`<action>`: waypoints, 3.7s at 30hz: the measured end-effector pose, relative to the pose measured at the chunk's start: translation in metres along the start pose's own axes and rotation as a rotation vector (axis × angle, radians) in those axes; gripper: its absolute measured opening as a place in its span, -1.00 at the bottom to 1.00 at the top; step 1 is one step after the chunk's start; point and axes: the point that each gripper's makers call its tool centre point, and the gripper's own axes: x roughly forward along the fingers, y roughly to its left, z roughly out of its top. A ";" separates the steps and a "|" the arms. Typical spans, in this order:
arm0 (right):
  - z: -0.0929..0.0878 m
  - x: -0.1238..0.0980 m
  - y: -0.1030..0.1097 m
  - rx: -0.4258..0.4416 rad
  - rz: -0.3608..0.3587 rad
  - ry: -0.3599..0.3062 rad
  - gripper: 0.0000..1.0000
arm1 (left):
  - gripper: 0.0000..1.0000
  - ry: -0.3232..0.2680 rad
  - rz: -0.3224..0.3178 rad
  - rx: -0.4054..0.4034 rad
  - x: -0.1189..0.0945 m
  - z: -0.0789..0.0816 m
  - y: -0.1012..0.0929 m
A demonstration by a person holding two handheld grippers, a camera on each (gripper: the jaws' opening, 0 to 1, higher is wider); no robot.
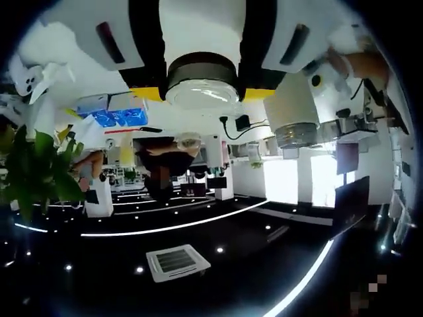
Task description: Grasp the water cup twist off the cup lid place the cup lid on the table
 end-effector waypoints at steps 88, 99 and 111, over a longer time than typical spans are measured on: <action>-0.139 -0.009 -0.026 -0.066 -0.026 0.298 -0.09 | -0.04 0.000 0.000 -0.004 0.000 0.000 0.001; -0.139 -0.004 -0.025 -0.056 -0.020 0.296 0.30 | -0.04 0.001 0.001 -0.004 0.001 0.000 0.000; -0.140 -0.003 -0.024 -0.051 -0.021 0.297 0.38 | 0.02 -0.009 -0.016 0.005 -0.001 0.003 -0.002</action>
